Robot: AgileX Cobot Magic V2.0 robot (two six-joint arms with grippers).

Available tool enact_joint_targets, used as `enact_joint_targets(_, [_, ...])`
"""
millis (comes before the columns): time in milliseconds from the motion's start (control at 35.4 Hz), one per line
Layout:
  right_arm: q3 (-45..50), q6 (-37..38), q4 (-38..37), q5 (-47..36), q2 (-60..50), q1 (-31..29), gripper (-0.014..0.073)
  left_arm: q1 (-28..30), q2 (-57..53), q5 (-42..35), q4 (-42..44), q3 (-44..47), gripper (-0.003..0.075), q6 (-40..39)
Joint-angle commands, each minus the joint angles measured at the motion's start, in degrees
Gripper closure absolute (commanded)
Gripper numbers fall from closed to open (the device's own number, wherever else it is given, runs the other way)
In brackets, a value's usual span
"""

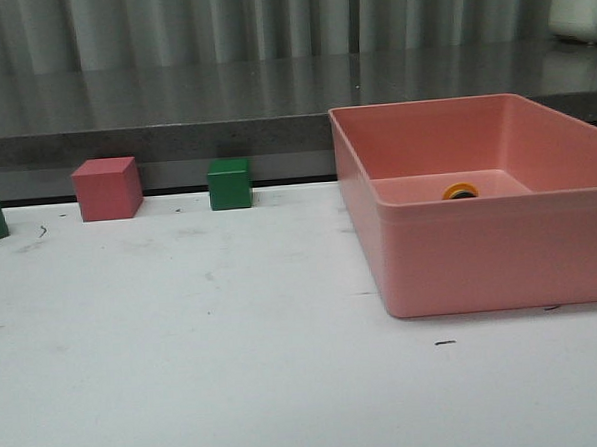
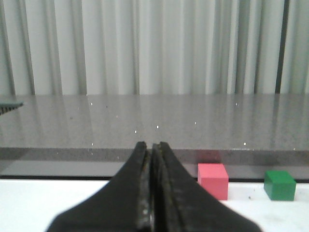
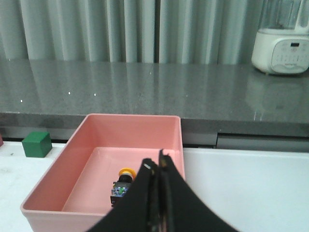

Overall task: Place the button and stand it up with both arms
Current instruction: 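Move the right gripper over the pink bin toward the yellow button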

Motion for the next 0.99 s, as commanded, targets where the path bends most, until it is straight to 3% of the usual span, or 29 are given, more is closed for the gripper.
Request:
enact_joint_targets(0, [-4.4, -0.5, 0.7, -3.4, 6.9, -0.3, 0.0664, 0.0, 6.3, -1.4, 0.1, -4.8, 0.0741, -0.6])
enact_joint_targets(367, [-5.9, -0.5, 2.4, -4.1, 11.3, -0.3, 0.0627, 0.0, 11.0, -1.1, -0.5, -7.7, 0.0711, -0.6])
enact_joint_targets(480, [-5.9, -0.5, 2.4, -4.4, 11.3, -0.3, 0.0467, 0.0, 11.0, -0.7, -0.5, -7.7, 0.0539, -0.6])
enact_joint_targets(593, [-5.8, -0.5, 2.4, -4.2, 11.3, -0.3, 0.0181, 0.0, 11.0, -0.7, -0.9, -7.7, 0.022, -0.6])
enact_joint_targets(678, [-5.8, -0.5, 2.4, -3.9, 11.3, -0.3, -0.0034, 0.0, 11.0, -0.8, -0.9, -7.7, 0.0024, -0.6])
enact_joint_targets(706, [-5.8, -0.5, 2.4, -3.9, 11.3, -0.3, -0.0073, 0.0, 11.0, -0.8, -0.9, -7.7, 0.0022, -0.6])
enact_joint_targets(960, [-6.4, -0.5, 2.4, -7.2, 14.0, -0.3, -0.0049, 0.0, 11.0, -0.8, -0.9, -7.7, 0.0125, -0.6])
